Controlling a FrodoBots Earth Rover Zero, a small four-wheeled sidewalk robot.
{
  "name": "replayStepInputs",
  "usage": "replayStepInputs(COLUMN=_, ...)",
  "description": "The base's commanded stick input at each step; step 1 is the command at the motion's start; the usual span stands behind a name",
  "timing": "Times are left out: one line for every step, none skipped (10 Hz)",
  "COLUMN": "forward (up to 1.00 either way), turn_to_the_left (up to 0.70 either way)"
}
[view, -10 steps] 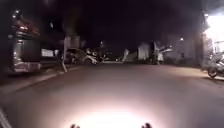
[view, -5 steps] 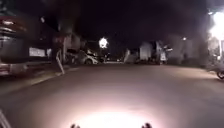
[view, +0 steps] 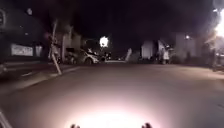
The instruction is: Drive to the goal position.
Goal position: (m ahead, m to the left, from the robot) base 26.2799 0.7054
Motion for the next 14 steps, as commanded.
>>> replayStepInputs(forward=0.85, turn_to_the_left=0.00)
replayStepInputs(forward=0.85, turn_to_the_left=0.00)
replayStepInputs(forward=0.85, turn_to_the_left=0.00)
replayStepInputs(forward=0.85, turn_to_the_left=0.00)
replayStepInputs(forward=0.85, turn_to_the_left=0.00)
replayStepInputs(forward=0.85, turn_to_the_left=0.00)
replayStepInputs(forward=0.85, turn_to_the_left=0.00)
replayStepInputs(forward=0.85, turn_to_the_left=0.00)
replayStepInputs(forward=0.85, turn_to_the_left=0.00)
replayStepInputs(forward=0.85, turn_to_the_left=0.00)
replayStepInputs(forward=0.85, turn_to_the_left=0.00)
replayStepInputs(forward=0.85, turn_to_the_left=0.00)
replayStepInputs(forward=0.85, turn_to_the_left=0.00)
replayStepInputs(forward=0.85, turn_to_the_left=0.00)
